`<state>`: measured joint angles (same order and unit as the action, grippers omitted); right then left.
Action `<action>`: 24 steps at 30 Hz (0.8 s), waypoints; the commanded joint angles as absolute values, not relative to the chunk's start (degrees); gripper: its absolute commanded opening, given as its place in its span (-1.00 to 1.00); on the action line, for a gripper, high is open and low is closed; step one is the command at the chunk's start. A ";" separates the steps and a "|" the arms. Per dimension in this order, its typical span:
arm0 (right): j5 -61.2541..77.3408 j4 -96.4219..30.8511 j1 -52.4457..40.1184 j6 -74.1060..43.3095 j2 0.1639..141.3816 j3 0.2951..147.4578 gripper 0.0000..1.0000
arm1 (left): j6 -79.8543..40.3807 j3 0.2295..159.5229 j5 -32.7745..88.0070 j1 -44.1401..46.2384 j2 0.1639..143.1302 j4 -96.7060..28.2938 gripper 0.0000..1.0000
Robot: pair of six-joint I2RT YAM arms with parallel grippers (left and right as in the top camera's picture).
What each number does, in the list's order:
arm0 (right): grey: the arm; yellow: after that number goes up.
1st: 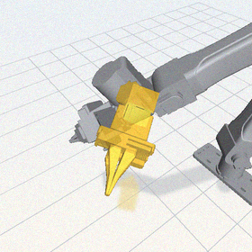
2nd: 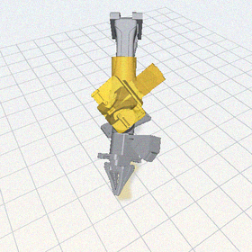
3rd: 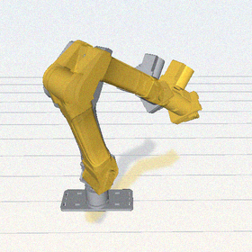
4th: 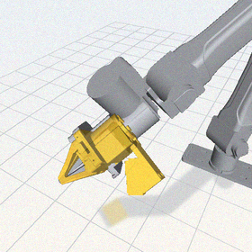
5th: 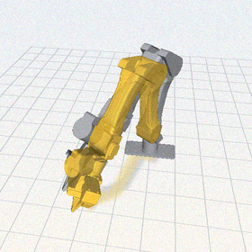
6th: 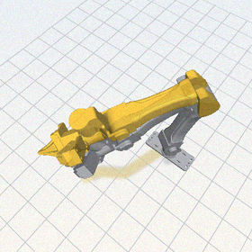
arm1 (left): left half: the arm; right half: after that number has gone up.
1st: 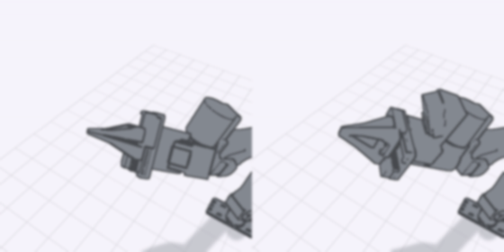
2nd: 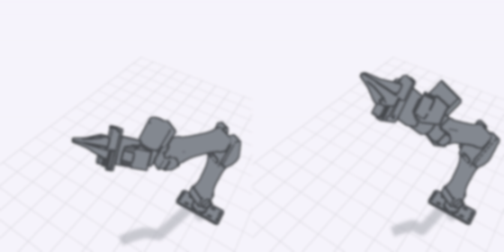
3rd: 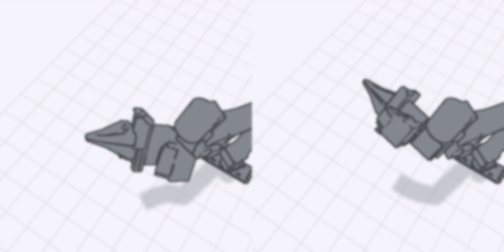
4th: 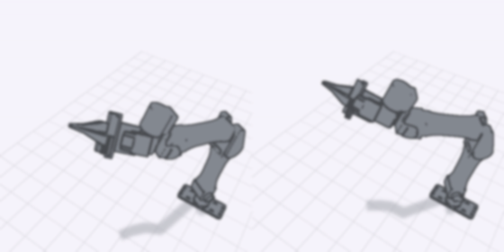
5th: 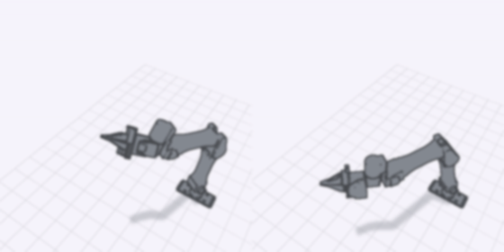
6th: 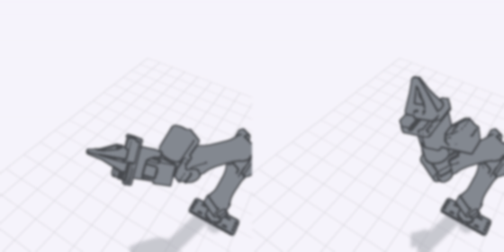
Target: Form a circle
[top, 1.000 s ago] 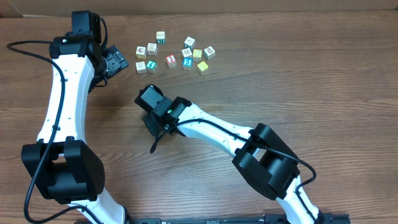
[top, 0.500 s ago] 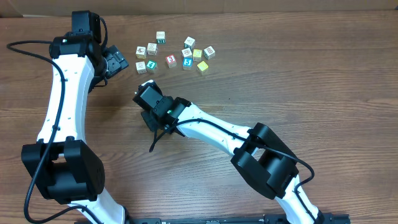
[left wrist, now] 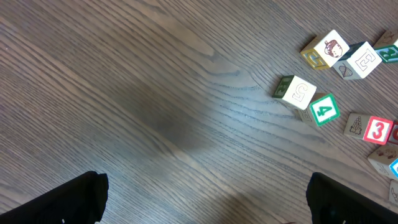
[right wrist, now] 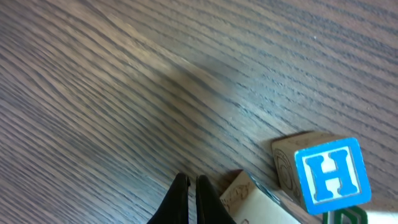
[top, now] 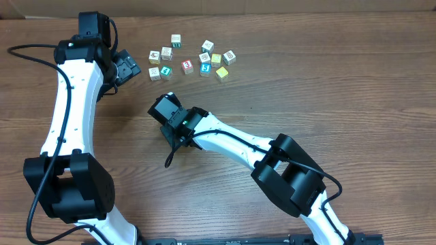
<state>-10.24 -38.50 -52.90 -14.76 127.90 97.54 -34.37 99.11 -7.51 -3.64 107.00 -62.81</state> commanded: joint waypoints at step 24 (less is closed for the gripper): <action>-12.01 -40.99 -52.75 -13.21 128.29 98.59 -0.92 | -34.30 99.90 -7.46 -3.68 105.89 -62.78 0.99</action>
